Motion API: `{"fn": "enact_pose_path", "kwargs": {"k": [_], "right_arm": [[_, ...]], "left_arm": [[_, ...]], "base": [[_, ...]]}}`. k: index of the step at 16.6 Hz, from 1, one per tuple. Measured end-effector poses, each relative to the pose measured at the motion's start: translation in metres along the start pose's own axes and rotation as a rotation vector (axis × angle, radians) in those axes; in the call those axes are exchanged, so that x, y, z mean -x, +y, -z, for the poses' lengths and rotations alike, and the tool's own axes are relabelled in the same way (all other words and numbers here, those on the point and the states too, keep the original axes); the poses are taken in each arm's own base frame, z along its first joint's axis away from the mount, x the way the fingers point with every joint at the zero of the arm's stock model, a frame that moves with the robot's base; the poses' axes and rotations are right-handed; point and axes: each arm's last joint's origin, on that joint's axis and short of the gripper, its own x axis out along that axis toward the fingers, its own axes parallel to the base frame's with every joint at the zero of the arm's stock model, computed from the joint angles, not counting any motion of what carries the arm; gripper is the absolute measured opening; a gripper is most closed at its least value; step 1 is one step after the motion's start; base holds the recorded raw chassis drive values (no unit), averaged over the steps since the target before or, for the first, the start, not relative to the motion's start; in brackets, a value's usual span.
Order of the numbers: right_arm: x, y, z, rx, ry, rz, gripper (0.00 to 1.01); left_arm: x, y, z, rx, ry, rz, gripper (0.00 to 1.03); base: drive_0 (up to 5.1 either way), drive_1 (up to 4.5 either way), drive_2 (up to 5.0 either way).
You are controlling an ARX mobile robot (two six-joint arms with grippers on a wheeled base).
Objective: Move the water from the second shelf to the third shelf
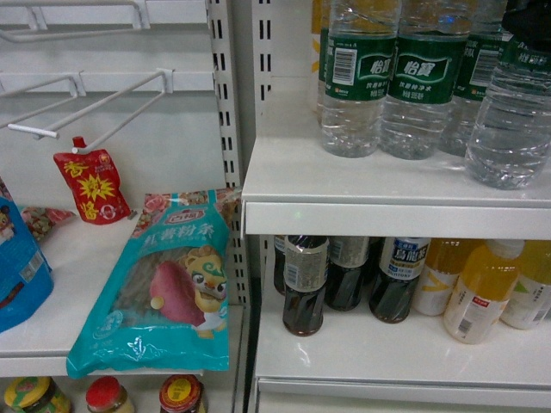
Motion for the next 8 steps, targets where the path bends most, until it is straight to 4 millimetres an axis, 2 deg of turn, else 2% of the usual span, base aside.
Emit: {"fn": "enact_pose_path", "kwargs": {"k": [8], "right_arm": [[-0.0044, -0.0003, 0.0009, 0.009, -0.007, 0.01, 0.43]], "left_arm": [[0.0, 0.0, 0.0, 0.0, 0.0, 0.0, 0.98]], "base": [[0.0, 0.0, 0.0]]}}
